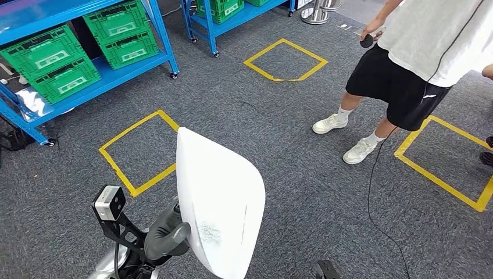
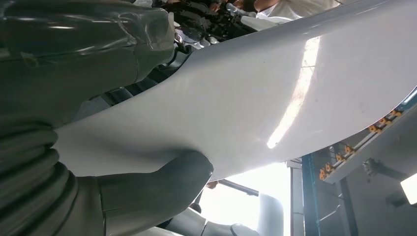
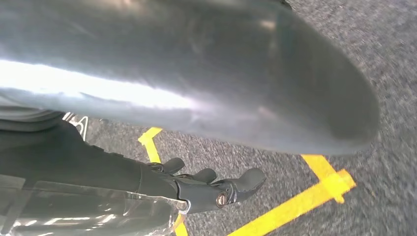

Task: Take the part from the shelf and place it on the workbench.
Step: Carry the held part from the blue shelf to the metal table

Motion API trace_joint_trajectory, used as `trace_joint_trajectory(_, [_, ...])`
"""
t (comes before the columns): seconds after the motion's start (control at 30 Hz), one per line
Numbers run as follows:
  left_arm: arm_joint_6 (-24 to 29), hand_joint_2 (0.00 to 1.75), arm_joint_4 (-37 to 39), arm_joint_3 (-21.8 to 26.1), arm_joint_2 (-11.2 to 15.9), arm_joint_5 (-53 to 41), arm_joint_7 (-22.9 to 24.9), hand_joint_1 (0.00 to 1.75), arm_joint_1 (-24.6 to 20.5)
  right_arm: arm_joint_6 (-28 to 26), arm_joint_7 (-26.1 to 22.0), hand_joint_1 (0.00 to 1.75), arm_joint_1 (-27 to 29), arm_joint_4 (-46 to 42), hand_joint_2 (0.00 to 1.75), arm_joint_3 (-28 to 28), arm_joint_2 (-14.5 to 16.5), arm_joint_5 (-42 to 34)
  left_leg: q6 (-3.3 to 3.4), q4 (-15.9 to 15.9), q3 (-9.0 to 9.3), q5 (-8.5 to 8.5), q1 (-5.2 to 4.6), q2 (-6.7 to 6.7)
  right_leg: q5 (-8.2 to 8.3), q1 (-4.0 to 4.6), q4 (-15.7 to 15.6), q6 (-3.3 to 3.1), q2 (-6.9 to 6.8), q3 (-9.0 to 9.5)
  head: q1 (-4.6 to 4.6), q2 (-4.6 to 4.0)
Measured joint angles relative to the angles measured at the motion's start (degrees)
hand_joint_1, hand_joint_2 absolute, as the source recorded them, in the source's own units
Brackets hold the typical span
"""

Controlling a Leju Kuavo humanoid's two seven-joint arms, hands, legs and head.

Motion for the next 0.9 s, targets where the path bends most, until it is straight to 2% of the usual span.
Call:
trace_joint_trajectory(0.03, [0.0, 1.75, 0.0, 0.0, 0.1, 0.0, 0.0, 1.75, 0.0, 0.1, 0.0, 0.00, 0.0, 0.0, 0.00, -0.1, 0.0, 0.0, -0.13, 3.8, -1.64, -2.11, 0.08, -1.20, 0.13, 0.11, 0.0, -0.21, 0.58, -0.15, 0.00, 0.00])
trace_joint_trajectory(0.07, [0.0, 1.75, 0.0, 0.0, 0.1, 0.0, 0.0, 1.75, 0.1, 0.1, 0.0, 0.00, 0.0, 0.0, 0.00, -0.1, 0.0, -0.1, -0.14, 7.8, -3.44, -3.86, 0.08, -1.67, 0.24, 0.28, 0.0, -0.39, 1.24, -0.30, -0.01, 0.00])
trace_joint_trajectory(0.1, [0.0, 1.75, 0.0, -0.1, 0.2, 0.0, -0.1, 1.75, 0.1, 0.1, -0.1, 0.00, 0.1, 0.0, 0.00, -0.2, 0.0, -0.2, -0.03, 10.8, -4.84, -4.77, 0.07, -1.83, 0.37, 0.51, 0.0, -0.58, 1.96, -0.43, 0.00, 0.00])
trace_joint_trajectory(0.13, [0.0, 1.75, 0.0, -0.1, 0.3, 0.0, -0.1, 1.75, 0.2, 0.2, -0.1, 0.00, 0.2, 0.0, 0.00, -0.2, 0.0, -0.2, 0.23, 11.8, -5.34, -4.50, 0.03, -1.91, 0.45, 0.73, 0.0, -0.71, 2.67, -0.51, 0.00, 0.00])
trace_joint_trajectory(0.17, [0.0, 1.75, 0.0, -0.1, 0.3, 0.0, -0.1, 1.75, 0.2, 0.2, -0.1, 0.00, 0.3, 0.0, 0.00, -0.3, 0.0, -0.2, 0.69, 10.5, -4.77, -3.11, -0.09, -2.08, 0.56, 0.97, 0.0, -0.84, 3.44, -0.52, -0.01, 0.00])
trace_joint_trajectory(0.2, [0.0, 1.75, 0.0, -0.1, 0.3, 0.0, -0.1, 1.75, 0.1, 0.2, -0.2, 0.00, 0.4, 0.0, 0.00, -0.4, 0.0, -0.3, 1.42, 7.1, -3.18, -0.83, -0.32, -2.69, 0.63, 1.19, 0.0, -0.93, 4.21, -0.45, -0.01, 0.00])
trace_joint_trajectory(0.27, [0.0, 1.75, 0.0, -0.1, 0.3, 0.0, -0.2, 1.75, 0.1, 0.2, -0.3, 0.00, 0.5, 0.0, 0.00, -0.5, 0.3, -0.3, 3.42, -0.5, 0.46, 3.09, -0.86, -5.44, 0.88, 1.26, 0.0, -0.94, 5.58, -0.46, 0.14, 0.00])
trace_joint_trajectory(0.3, [0.0, 1.75, 0.0, -0.1, 0.3, 0.0, -0.2, 1.75, 0.0, 0.3, -0.4, 0.00, 0.5, 0.0, 0.00, -0.6, 0.5, -0.4, 4.19, -2.9, 1.50, 4.03, -1.13, -6.60, 1.05, 1.06, 0.0, -0.77, 6.18, -0.64, 0.19, 0.00])
trace_joint_trajectory(0.33, [0.0, 1.75, 0.0, -0.1, 0.3, 0.0, -0.2, 1.75, 0.0, 0.3, -0.5, 0.00, 0.6, 0.0, 0.00, -0.7, 0.6, -0.6, 4.68, -3.9, 1.87, 4.26, -1.32, -7.16, 1.28, 0.78, -0.1, -0.52, 6.79, -0.94, 0.19, 0.00])
trace_joint_trajectory(0.4, [0.0, 1.75, -0.1, -0.1, 0.3, 0.0, -0.2, 1.75, -0.1, 0.4, -0.8, 0.00, 1.0, -0.1, 0.00, -0.7, 0.7, -0.9, 4.94, -5.4, 2.35, 4.65, -1.42, -5.94, 1.83, 0.65, -0.4, 0.15, 7.67, -1.38, 0.03, 0.00])
trace_joint_trajectory(0.43, [0.0, 1.75, -0.1, -0.2, 0.2, 0.0, -0.2, 1.75, -0.2, 0.4, -0.9, 0.00, 1.3, -0.1, 0.00, -0.7, 0.6, -1.0, 4.91, -6.6, 2.86, 5.08, -1.31, -5.12, 1.87, 0.87, -0.3, 0.27, 6.86, -1.67, 0.05, 0.00])
trace_joint_trajectory(0.47, [0.0, 1.75, -0.1, -0.2, 0.1, 0.0, -0.2, 1.75, -0.3, 0.4, -1.0, 0.00, 1.6, -0.1, 0.00, -0.7, 0.7, -1.1, 4.87, -7.8, 3.37, 5.56, -1.13, -4.30, 1.39, 1.12, 0.6, 0.21, 5.37, -2.28, 0.14, 0.00])
trace_joint_trajectory(0.53, [0.0, 1.75, -0.1, -0.2, -0.1, 0.0, -0.2, 1.75, -0.3, 0.4, -1.1, 0.00, 1.5, 0.0, 0.00, -0.8, 0.4, -1.1, 4.55, -9.0, 3.74, 6.12, -0.94, -2.61, -1.27, 1.15, 6.1, -0.18, 1.95, -5.18, 0.30, 0.00])
trace_joint_trajectory(0.57, [0.1, 1.75, -0.1, -0.2, -0.2, 0.0, -0.2, 1.75, -0.2, 0.4, -1.1, 0.00, 1.5, 0.0, 0.00, -0.8, 0.3, -1.2, 4.46, -9.0, 3.65, 6.15, -0.93, -1.72, -2.90, 0.91, 10.1, -0.13, 1.25, -7.13, 0.31, 0.00])
trace_joint_trajectory(0.6, [0.1, 1.75, -0.1, -0.3, -0.2, 0.0, -0.2, 1.75, -0.1, 0.4, -1.1, 0.00, 1.5, 0.0, 0.00, -0.8, 0.3, -1.2, 4.30, -8.9, 3.55, 6.10, -0.89, -0.80, -4.02, 0.56, 13.6, 0.18, 0.98, -8.71, 0.30, 0.00])
trace_joint_trajectory(0.63, [0.1, 1.75, 0.0, -0.3, -0.2, 0.0, -0.2, 1.75, -0.1, 0.4, -1.1, 0.00, 1.6, 0.0, 0.00, -0.8, 0.2, -1.3, 4.05, -8.9, 3.51, 6.02, -0.78, 0.05, -4.36, 0.16, 15.2, 0.77, 0.81, -9.37, 0.29, 0.00])
trace_joint_trajectory(0.67, [0.1, 1.75, 0.0, -0.3, -0.3, 0.0, -0.2, 1.75, -0.1, 0.4, -1.1, 0.00, 1.7, 0.0, 0.00, -0.8, 0.2, -1.3, 3.67, -8.7, 3.48, 5.87, -0.60, 0.84, -3.81, -0.26, 14.4, 1.60, 0.53, -8.75, 0.28, 0.00])
trace_joint_trajectory(0.7, [0.1, 1.75, 0.0, -0.4, -0.3, 0.0, -0.1, 1.75, -0.1, 0.4, -1.2, 0.00, 1.9, 0.0, 0.00, -0.9, 0.1, -1.5, 3.13, -8.3, 3.41, 5.59, -0.34, 1.57, -2.59, -0.73, 11.3, 2.59, -0.09, -6.85, 0.29, 0.00])
trace_joint_trajectory(0.73, [0.1, 1.75, 0.0, -0.4, -0.3, 0.0, -0.1, 1.75, -0.1, 0.3, -1.3, 0.00, 1.9, 0.0, 0.00, -0.9, 0.1, -1.6, 2.40, -7.5, 3.23, 5.16, -0.12, 2.27, -1.51, -1.10, 7.2, 3.49, -1.26, -4.57, 0.30, 0.00])
trace_joint_trajectory(0.77, [0.0, 1.75, 0.0, -0.4, -0.2, 0.0, -0.1, 1.75, -0.1, 0.3, -1.5, 0.00, 1.9, -0.1, 0.00, -1.0, 0.2, -1.8, 1.62, -6.5, 2.86, 4.55, -0.06, 2.90, -0.61, -1.33, 3.9, 3.98, -2.28, -2.70, 0.33, 0.00])
trace_joint_trajectory(0.8, [-0.1, 1.75, 0.0, -0.4, -0.2, 0.0, -0.1, 1.75, -0.1, 0.2, -1.7, 0.00, 1.9, -0.1, 0.00, -1.0, 0.4, -2.0, 1.00, -5.6, 2.48, 4.00, -0.05, 3.39, -0.20, -1.38, 2.0, 3.88, -2.94, -1.62, 0.32, 0.00])
trace_joint_trajectory(0.83, [-0.2, 1.75, 0.0, -0.4, -0.2, 0.0, -0.1, 1.75, 0.0, 0.2, -1.9, 0.00, 2.0, -0.1, 0.00, -1.1, 0.4, -2.1, 0.52, -4.9, 2.22, 3.57, -0.09, 3.87, -0.29, -1.18, 1.6, 3.42, -3.14, -1.49, 0.22, 0.00])
trace_joint_trajectory(0.9, [-0.2, 1.75, 0.0, -0.5, -0.2, 0.0, -0.1, 1.75, 0.1, 0.2, -2.2, 0.00, 2.3, -0.1, 0.00, -1.1, 0.4, -2.3, 0.16, -4.3, 2.09, 3.20, 0.20, 4.57, -0.36, -0.81, 2.2, 2.13, -1.94, -2.00, 0.04, 0.00])
